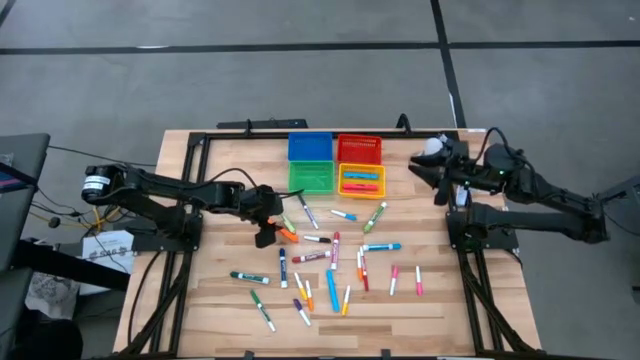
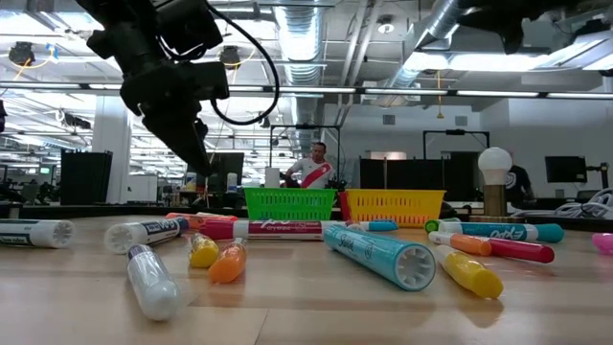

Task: Pick & Place Markers
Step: Put the light green highlighter pen into the yellow bin

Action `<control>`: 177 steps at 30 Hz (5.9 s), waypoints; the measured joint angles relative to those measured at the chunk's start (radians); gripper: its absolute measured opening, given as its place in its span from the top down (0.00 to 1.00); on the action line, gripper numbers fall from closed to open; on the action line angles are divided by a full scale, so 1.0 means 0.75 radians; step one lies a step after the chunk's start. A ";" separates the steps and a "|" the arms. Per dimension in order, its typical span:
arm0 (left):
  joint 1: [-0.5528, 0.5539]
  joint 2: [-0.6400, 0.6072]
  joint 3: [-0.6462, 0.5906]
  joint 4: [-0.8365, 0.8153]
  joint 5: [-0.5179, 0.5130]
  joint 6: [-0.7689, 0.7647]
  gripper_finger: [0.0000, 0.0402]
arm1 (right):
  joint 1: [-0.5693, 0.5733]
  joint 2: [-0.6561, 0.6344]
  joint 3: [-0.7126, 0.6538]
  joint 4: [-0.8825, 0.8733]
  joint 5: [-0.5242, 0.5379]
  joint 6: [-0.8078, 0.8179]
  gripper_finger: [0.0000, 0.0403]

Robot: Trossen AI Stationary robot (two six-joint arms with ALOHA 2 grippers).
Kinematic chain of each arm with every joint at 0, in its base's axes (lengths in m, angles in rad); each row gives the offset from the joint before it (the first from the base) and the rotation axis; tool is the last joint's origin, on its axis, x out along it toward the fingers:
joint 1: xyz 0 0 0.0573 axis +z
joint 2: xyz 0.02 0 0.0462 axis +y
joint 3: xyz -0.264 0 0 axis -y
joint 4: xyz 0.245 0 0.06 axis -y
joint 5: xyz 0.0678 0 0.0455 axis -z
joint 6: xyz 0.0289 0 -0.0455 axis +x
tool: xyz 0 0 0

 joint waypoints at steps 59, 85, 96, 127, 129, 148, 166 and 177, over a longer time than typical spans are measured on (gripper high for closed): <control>0.076 0.105 0.149 -0.191 0.057 0.260 0.43 | 0.201 -0.597 -0.610 0.500 0.339 0.145 0.69; 0.096 0.418 0.267 -0.215 -0.072 0.569 0.43 | 0.201 -0.601 -0.610 0.541 0.298 0.159 0.69; 0.120 0.514 0.270 -0.198 -0.051 0.593 0.43 | 0.201 -0.601 -0.610 0.547 0.268 0.168 0.69; 0.137 0.496 0.265 -0.076 -0.075 0.589 0.43 | 0.200 -0.601 -0.609 0.003 0.270 0.144 0.69; 0.137 0.496 0.265 -0.073 -0.071 0.588 0.43 | 0.201 -0.601 -0.608 -0.027 0.268 0.081 0.69; 0.135 0.495 0.265 -0.051 -0.071 0.545 0.43 | 0.202 -0.601 -0.608 -0.084 0.268 0.028 0.69; 0.135 0.487 0.196 -0.010 0.072 0.517 0.65 | 0.202 -0.601 -0.609 -0.071 0.269 0.029 0.69; 0.134 0.488 0.190 0.007 0.075 0.507 0.84 | 0.202 -0.600 -0.609 -0.071 0.269 0.029 0.69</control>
